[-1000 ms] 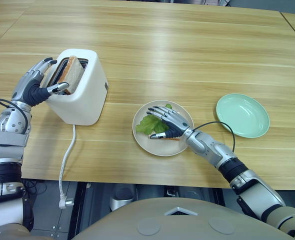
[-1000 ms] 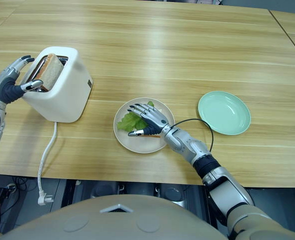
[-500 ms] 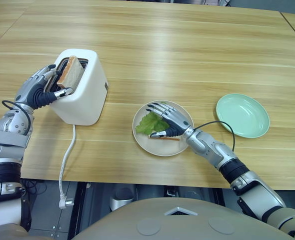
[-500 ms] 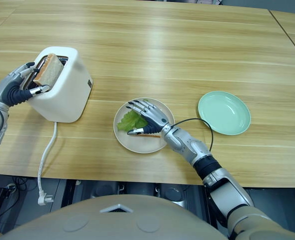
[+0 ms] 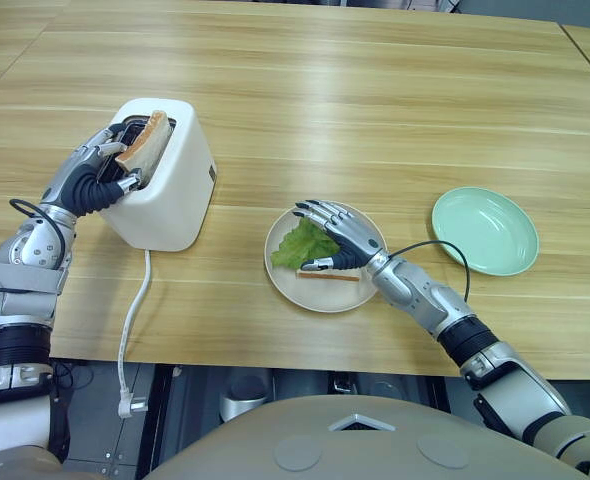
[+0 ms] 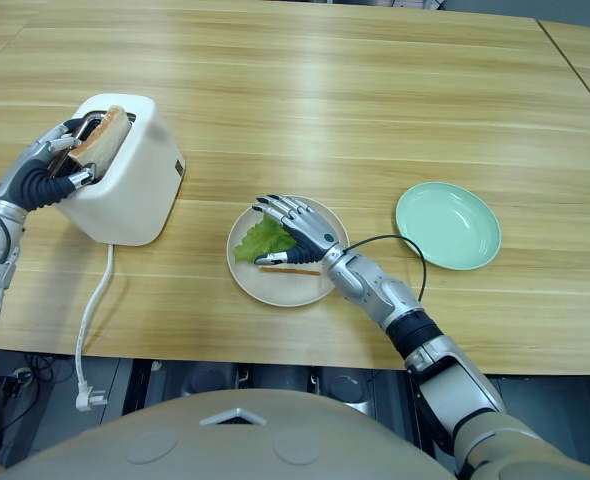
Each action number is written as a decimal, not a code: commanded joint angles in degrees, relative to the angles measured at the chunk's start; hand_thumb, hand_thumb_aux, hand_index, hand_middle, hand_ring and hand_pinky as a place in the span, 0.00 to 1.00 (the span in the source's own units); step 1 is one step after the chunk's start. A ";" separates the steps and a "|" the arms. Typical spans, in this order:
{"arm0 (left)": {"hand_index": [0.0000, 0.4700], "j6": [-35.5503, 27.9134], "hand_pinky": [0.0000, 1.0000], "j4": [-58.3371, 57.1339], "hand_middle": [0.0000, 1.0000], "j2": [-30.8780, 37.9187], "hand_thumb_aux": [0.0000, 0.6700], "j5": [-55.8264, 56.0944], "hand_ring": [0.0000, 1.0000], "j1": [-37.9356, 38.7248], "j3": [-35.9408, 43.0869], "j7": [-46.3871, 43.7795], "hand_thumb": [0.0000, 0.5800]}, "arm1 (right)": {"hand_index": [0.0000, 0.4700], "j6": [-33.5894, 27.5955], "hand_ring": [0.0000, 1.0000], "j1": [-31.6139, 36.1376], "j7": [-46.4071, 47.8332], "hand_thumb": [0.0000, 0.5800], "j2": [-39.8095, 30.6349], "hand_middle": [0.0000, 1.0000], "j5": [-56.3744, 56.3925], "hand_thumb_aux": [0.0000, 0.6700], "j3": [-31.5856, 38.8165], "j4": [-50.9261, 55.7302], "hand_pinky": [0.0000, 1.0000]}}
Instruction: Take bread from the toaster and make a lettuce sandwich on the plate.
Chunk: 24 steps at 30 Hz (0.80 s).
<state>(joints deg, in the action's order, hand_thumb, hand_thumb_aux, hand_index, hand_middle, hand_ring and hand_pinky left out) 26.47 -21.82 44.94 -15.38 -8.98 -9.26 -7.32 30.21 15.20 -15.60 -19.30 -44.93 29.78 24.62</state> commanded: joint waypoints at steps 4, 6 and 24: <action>0.98 -0.63 0.00 0.38 0.00 -1.88 1.00 3.44 0.00 -3.54 -1.44 0.06 1.00 | 0.00 0.07 0.00 0.43 -0.21 0.00 0.03 0.00 0.17 0.00 -0.39 0.79 0.00; 0.98 -0.69 0.00 0.45 0.00 -2.37 1.00 3.88 0.00 -4.25 -1.82 0.47 1.00 | 0.00 0.13 0.00 0.50 -0.20 0.00 0.13 0.00 0.24 0.00 -0.37 0.86 0.00; 0.98 1.07 1.00 2.79 1.00 -5.28 1.00 11.65 1.00 -9.37 -5.40 0.09 1.00 | 0.00 0.48 0.00 0.61 -0.62 0.00 0.46 0.00 1.01 0.00 -0.94 -0.16 0.00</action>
<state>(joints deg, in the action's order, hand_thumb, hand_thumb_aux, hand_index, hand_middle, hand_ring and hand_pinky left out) 27.30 -19.72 40.08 -4.65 -17.83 -13.99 -7.11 30.44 15.53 -16.24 -18.66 -44.56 29.68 24.61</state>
